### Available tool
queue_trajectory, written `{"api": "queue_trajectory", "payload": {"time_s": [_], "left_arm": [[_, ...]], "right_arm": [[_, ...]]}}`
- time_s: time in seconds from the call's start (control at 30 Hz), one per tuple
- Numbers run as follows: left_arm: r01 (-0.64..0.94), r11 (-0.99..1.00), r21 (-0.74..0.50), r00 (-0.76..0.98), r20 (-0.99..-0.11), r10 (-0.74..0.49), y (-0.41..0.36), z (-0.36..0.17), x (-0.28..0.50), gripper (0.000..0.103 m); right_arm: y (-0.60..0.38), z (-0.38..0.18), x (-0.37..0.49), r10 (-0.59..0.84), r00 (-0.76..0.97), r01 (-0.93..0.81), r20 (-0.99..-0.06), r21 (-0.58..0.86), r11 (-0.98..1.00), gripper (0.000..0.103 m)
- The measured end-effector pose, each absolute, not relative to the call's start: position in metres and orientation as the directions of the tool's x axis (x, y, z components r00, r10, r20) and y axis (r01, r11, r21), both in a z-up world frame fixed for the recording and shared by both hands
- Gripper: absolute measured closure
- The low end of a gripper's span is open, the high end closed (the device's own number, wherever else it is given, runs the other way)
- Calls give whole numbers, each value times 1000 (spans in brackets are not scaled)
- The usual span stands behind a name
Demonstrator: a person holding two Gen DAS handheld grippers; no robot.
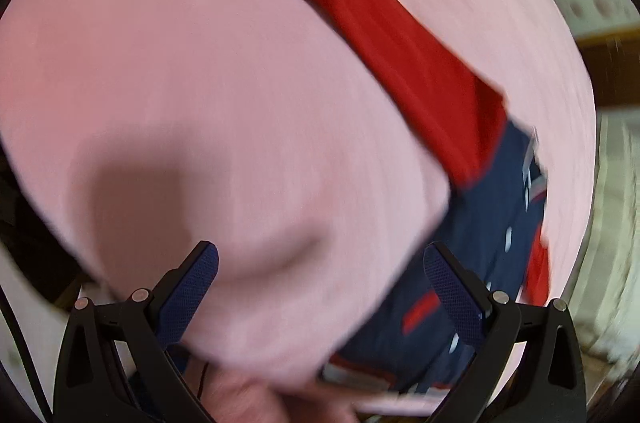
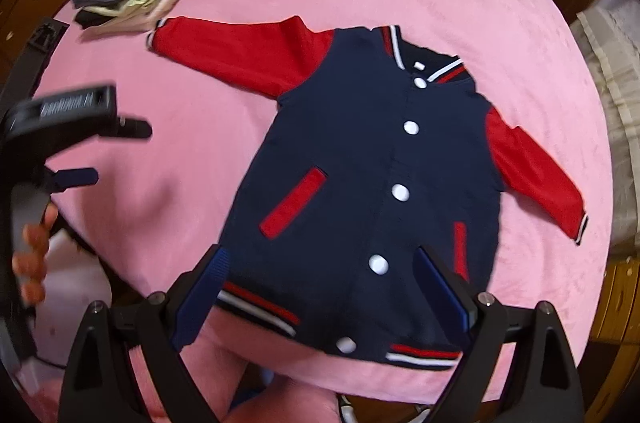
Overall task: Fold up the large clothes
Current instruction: 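Reach the left gripper to the sleeve cuff nearest it and grasp it, then fold the held sleeve across the jacket front toward the other sleeve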
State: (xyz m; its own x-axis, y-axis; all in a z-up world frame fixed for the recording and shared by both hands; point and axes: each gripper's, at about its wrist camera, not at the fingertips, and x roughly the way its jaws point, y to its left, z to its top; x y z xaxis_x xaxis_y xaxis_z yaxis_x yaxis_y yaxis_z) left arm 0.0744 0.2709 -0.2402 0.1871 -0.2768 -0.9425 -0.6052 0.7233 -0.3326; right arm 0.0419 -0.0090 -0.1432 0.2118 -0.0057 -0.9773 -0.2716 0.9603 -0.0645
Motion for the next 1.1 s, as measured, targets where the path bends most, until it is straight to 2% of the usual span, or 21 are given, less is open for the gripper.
{"api": "queue_trajectory", "payload": {"time_s": [0.23,0.4,0.43,0.5,0.53,0.57,0.6,0.63,0.83,1.1], "left_arm": [[-661,610,-436,341,-900,-272,326,-290,155,4],[-641,625,-445,455,-876,-156,342,-298,197,10],[-634,635,-441,468,-873,-138,343,-299,203,16],[-623,660,-420,484,-870,-96,343,-302,215,37],[-622,668,-409,485,-871,-81,348,-304,221,58],[-622,680,-389,477,-876,-65,346,-306,226,71],[-617,688,-382,476,-878,-61,345,-307,230,71],[-610,692,-386,488,-871,-55,346,-307,232,77],[-549,722,-422,565,-823,-51,336,-282,228,82],[-321,853,-411,673,-733,-100,264,-209,231,82]], "right_arm": [[6,-182,70,-21,124,-96,-992,-33,995,10],[13,-204,75,-42,83,-67,-996,-48,997,10],[13,-206,76,-41,78,-60,-996,-45,997,10],[12,-210,80,-43,81,-34,-996,-46,998,10],[10,-212,82,-46,84,-17,-995,-47,999,10],[8,-213,84,-45,85,-5,-995,-45,999,10],[6,-215,86,-42,85,11,-995,-41,999,10],[3,-216,88,-38,83,29,-996,-36,999,10],[-19,-224,96,-22,86,93,-996,-14,996,10],[-72,-223,99,14,109,139,-994,29,990,10]]}}
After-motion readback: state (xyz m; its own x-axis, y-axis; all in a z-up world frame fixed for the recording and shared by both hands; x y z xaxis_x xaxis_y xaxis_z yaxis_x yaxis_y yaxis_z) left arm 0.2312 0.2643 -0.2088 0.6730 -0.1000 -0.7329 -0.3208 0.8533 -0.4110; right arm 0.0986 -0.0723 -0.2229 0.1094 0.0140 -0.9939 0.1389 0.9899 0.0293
